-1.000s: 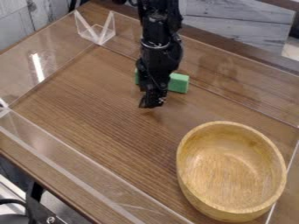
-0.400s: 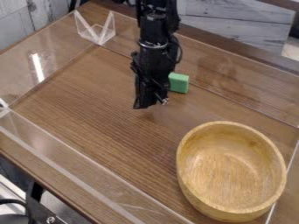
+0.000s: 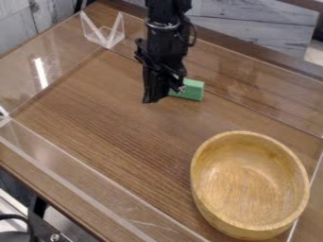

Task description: Put the green block in the brown bowl

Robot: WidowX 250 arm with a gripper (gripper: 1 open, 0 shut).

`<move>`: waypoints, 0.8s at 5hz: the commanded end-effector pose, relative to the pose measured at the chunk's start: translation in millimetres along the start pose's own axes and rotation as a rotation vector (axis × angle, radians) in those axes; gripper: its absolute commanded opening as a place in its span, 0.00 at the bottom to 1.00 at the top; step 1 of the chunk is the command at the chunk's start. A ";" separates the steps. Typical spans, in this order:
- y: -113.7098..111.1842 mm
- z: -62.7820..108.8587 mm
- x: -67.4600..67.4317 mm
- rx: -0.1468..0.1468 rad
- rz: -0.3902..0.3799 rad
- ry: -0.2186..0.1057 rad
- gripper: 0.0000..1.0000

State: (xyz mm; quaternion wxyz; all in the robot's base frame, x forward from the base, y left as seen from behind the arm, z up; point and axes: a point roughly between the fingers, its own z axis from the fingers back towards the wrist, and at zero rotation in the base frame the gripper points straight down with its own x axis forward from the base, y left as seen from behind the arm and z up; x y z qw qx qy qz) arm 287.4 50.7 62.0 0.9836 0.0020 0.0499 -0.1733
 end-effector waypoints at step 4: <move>28.1 46.2 48.3 0.121 -0.171 -0.155 1.00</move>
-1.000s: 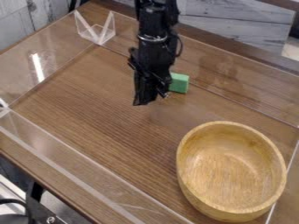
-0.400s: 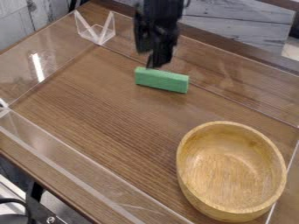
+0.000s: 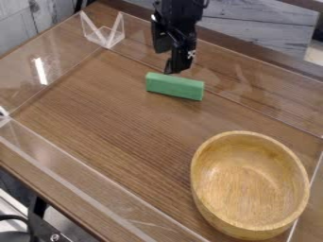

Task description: Put the green block in the brown bowl

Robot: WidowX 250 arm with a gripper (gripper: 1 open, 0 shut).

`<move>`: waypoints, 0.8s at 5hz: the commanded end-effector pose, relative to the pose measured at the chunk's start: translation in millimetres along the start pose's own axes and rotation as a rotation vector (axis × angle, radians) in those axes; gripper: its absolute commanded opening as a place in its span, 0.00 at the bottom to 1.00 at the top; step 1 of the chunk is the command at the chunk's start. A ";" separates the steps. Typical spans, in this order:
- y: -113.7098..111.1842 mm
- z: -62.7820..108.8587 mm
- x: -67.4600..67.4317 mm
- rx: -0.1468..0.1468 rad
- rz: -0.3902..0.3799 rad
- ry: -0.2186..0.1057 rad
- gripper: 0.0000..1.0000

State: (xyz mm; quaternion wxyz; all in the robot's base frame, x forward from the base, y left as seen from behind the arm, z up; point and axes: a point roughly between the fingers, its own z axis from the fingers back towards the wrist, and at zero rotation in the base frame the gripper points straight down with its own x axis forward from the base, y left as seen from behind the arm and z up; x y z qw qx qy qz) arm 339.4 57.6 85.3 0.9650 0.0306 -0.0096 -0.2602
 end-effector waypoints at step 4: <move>24.8 -23.5 14.1 0.058 -0.065 -0.093 1.00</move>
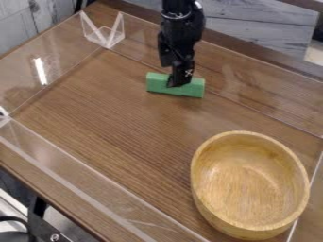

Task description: Put the green block in the brown bowl

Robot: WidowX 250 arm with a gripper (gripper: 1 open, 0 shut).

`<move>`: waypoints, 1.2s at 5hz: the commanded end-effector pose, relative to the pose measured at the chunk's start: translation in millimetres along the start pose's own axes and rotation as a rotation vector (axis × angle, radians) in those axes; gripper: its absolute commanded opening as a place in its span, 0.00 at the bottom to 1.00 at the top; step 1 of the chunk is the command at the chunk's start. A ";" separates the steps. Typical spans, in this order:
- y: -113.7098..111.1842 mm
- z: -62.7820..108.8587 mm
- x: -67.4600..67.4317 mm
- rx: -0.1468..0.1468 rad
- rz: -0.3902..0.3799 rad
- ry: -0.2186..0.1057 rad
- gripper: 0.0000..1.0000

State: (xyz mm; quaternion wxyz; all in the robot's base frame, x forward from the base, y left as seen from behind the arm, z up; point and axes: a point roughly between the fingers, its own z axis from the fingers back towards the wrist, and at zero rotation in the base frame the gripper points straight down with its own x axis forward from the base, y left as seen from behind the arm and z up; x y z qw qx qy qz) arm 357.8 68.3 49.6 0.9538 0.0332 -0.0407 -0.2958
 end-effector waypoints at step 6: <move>12.7 -26.4 1.3 0.018 0.007 -0.046 1.00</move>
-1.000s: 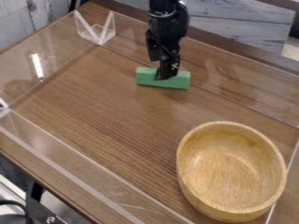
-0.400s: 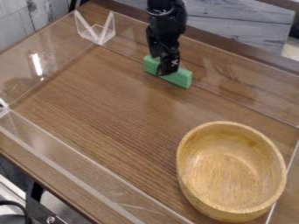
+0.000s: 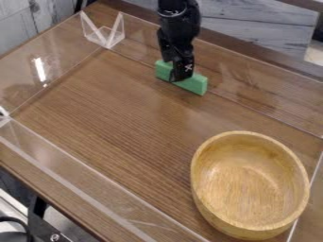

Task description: Put the green block in the brown bowl

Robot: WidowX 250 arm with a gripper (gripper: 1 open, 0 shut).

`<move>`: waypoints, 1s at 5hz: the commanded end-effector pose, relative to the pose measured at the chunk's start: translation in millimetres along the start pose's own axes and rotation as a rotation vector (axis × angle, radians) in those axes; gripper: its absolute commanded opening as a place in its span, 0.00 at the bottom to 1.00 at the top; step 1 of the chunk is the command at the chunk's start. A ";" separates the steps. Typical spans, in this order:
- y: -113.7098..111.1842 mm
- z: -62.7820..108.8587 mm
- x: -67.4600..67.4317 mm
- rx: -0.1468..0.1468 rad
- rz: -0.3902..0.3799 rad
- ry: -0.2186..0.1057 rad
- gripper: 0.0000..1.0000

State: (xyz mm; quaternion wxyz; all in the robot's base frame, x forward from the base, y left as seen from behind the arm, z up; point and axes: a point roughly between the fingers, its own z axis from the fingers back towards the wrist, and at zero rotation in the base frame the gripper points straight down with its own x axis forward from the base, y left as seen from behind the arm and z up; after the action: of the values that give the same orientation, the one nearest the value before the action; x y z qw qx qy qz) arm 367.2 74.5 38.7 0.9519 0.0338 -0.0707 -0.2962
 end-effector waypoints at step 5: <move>-4.5 -40.5 -15.3 -0.024 0.020 0.007 1.00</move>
State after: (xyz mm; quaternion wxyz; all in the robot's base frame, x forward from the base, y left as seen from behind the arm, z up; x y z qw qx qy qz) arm 369.6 78.2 23.0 0.9484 0.0364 -0.0880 -0.3024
